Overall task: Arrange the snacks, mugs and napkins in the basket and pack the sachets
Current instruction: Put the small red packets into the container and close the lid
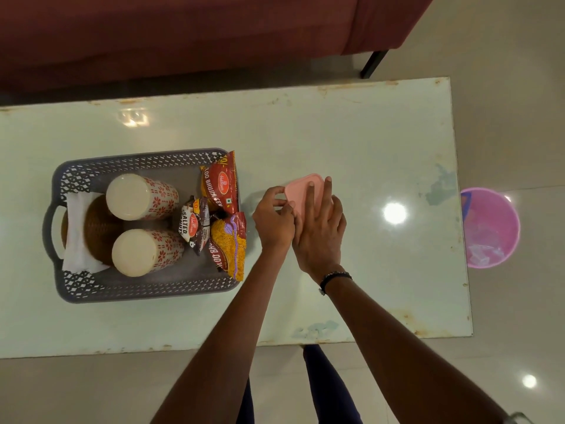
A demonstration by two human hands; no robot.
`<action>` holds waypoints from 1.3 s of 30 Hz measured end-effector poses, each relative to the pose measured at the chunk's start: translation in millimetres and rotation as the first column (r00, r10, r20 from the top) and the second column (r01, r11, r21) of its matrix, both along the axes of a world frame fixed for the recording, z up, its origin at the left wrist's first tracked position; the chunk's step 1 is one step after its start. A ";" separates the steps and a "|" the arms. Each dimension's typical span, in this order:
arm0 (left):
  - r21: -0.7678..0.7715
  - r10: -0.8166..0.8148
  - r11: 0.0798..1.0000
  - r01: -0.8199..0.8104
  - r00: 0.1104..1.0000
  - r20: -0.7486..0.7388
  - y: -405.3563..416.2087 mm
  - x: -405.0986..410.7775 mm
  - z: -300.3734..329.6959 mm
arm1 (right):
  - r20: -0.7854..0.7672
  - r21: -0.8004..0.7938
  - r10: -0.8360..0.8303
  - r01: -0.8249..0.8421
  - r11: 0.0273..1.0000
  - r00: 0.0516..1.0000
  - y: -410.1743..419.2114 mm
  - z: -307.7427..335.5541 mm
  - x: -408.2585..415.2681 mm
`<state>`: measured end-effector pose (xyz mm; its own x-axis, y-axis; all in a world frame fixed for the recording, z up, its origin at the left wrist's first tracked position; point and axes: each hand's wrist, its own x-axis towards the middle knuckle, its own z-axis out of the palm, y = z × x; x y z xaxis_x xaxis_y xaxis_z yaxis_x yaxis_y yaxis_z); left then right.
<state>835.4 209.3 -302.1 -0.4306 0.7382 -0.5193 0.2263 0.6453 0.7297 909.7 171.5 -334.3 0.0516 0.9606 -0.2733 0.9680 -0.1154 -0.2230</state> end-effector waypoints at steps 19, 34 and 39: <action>-0.145 -0.631 0.694 0.705 0.499 -0.594 -95.7 21.3 8.6 | -0.674 -0.228 -0.326 0.233 0.945 0.663 -0.6 17.5 50.8; -0.253 -0.635 0.754 0.606 0.574 -0.517 -130.5 -1.3 11.6 | -0.673 -0.229 -0.219 0.082 0.970 0.706 -6.5 22.1 -2.4; -0.266 -0.643 0.747 0.609 0.561 -0.522 -128.7 -1.9 8.7 | -0.650 -0.214 -0.211 0.090 0.973 0.730 -4.6 21.8 -2.6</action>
